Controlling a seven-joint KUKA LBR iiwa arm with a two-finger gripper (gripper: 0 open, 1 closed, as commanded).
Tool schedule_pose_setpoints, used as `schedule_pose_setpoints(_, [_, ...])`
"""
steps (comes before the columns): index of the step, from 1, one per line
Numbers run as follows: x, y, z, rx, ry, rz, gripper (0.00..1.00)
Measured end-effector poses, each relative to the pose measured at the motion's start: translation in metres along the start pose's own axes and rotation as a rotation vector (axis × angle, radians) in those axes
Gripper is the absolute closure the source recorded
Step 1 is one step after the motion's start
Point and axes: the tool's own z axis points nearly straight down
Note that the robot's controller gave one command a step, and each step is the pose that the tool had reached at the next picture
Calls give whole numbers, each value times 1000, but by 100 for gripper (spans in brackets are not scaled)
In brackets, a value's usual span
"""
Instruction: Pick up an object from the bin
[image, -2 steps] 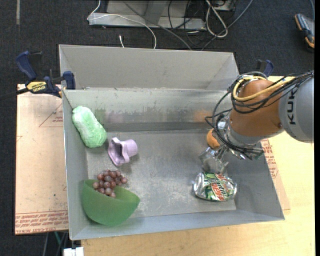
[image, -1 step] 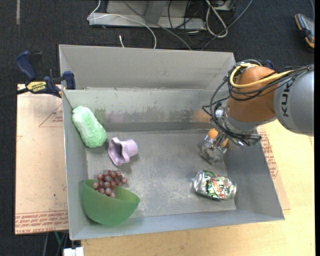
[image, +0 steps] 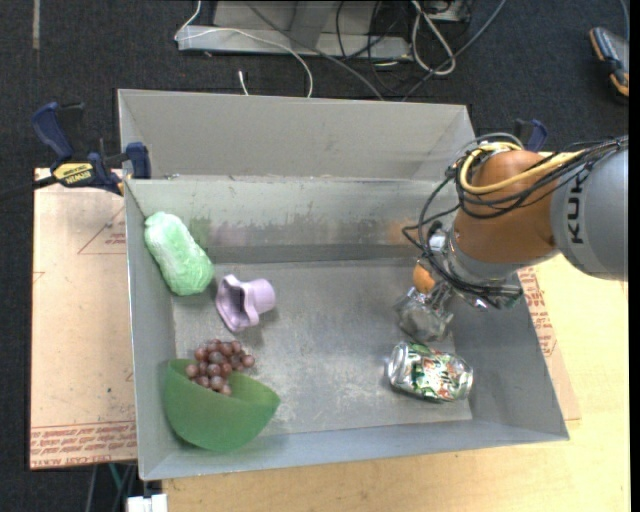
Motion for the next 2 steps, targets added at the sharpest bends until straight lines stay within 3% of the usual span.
schedule_pose_setpoints(1, [-22,-15,-2,8,-7,48,100])
schedule_pose_setpoints(2, [-15,18,0,1,-3,264,100])
